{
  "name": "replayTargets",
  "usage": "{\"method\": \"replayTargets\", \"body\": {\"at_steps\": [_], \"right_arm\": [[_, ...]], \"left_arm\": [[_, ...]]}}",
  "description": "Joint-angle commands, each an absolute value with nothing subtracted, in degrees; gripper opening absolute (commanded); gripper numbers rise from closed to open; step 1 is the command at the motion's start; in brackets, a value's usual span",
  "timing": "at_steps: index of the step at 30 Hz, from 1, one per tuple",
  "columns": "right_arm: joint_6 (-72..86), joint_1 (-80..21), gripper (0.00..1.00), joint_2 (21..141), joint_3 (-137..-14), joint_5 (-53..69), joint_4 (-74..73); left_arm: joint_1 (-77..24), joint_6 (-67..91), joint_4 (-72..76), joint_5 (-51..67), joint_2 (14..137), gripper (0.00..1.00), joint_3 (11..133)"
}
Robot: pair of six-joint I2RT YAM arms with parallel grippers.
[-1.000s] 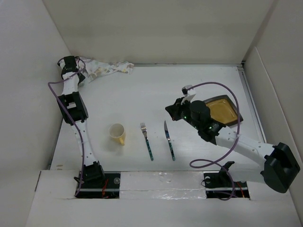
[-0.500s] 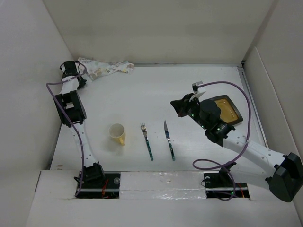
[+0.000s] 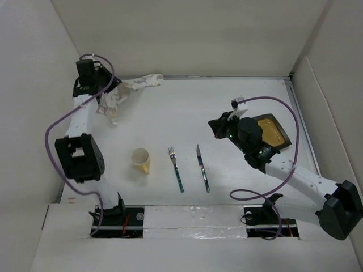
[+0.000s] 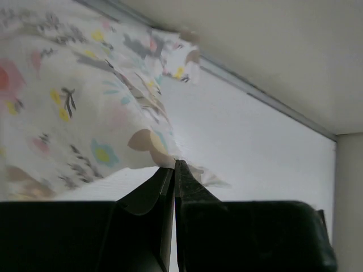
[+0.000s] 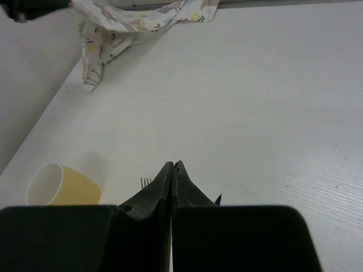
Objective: Set the dinner table for one person
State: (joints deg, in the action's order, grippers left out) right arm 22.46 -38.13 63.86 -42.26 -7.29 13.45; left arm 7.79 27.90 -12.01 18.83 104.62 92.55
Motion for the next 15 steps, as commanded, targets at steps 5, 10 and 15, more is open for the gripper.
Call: {"method": "replayTargets", "body": {"at_steps": [5, 10, 15], "right_arm": [[21.9, -37.5, 0.0, 63.8, -44.0, -9.5, 13.2], [21.8, -39.5, 0.34, 70.0, -45.4, -9.1, 14.3], [21.4, -41.5, 0.58, 79.3, -51.6, -10.0, 11.1]], "left_arm": [[12.6, 34.0, -0.4, 24.3, 78.8, 0.0, 74.7], [12.6, 38.5, 5.9, 27.4, 72.0, 0.0, 69.6], [12.6, 46.5, 18.2, 34.0, 67.8, 0.0, 65.2]]}}
